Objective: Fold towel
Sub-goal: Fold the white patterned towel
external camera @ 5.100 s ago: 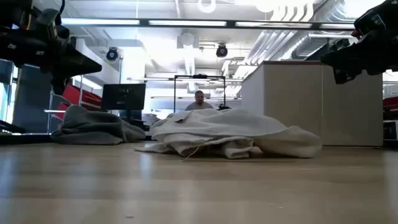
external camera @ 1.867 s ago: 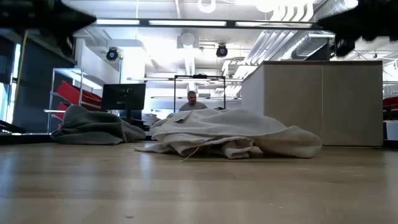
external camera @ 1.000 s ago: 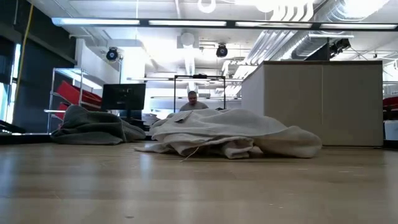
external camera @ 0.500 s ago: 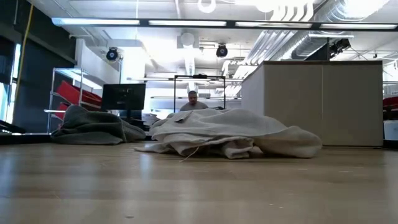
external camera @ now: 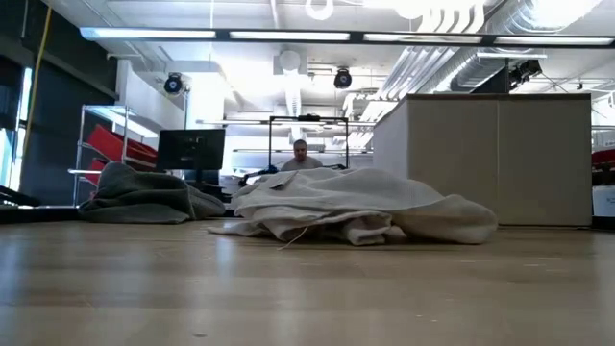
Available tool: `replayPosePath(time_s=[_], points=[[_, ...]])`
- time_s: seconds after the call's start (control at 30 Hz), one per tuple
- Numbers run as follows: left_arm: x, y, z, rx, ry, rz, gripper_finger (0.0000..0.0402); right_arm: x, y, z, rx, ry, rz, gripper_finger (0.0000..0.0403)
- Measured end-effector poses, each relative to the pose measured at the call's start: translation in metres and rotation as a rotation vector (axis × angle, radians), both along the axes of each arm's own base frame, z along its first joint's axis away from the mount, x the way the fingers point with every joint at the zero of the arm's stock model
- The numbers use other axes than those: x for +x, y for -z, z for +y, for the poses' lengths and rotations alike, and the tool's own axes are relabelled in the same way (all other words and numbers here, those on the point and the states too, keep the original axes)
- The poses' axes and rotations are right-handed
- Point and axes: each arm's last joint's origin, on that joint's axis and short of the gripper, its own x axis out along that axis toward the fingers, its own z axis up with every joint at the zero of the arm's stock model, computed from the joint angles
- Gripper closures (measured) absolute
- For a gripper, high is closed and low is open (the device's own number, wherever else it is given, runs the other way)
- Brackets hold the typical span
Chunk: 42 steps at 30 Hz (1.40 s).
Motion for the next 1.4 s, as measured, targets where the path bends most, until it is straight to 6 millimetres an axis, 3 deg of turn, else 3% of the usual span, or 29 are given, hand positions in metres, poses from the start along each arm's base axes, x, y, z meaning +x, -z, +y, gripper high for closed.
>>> replayPosePath(time_s=[0.2, 0.43, 0.57, 0.87, 1.0, 1.2, 1.4], points=[[0.045, 0.042, -0.006, -0.069, 0.059, 0.244, 0.0242, 0.004, 0.012, 0.001, 0.082, -0.008, 0.118, 0.0403], [0.075, 0.092, -0.020, -0.069, 0.091, 0.532, 0.0209, 0.011, 0.026, 0.002, 0.194, 0.066, 0.251, 0.0403], [0.090, 0.113, -0.037, -0.057, 0.120, 0.601, 0.0200, 0.012, 0.035, 0.002, 0.226, 0.073, 0.332, 0.0403], [0.112, 0.158, -0.071, 0.061, -0.112, 0.682, 0.0196, 0.005, 0.053, 0.002, 0.202, 0.026, 0.535, 0.0403], [0.118, 0.194, -0.076, -0.029, -0.052, 0.779, 0.0196, 0.003, 0.057, 0.003, 0.200, 0.000, 0.587, 0.0403], [0.123, 0.228, -0.054, -0.231, -0.095, 0.687, 0.0196, 0.002, 0.059, 0.004, 0.172, -0.051, 0.615, 0.0403], [0.109, 0.252, -0.029, -0.387, -0.178, 0.751, 0.0196, 0.001, 0.059, 0.004, 0.167, -0.059, 0.626, 0.0403]])
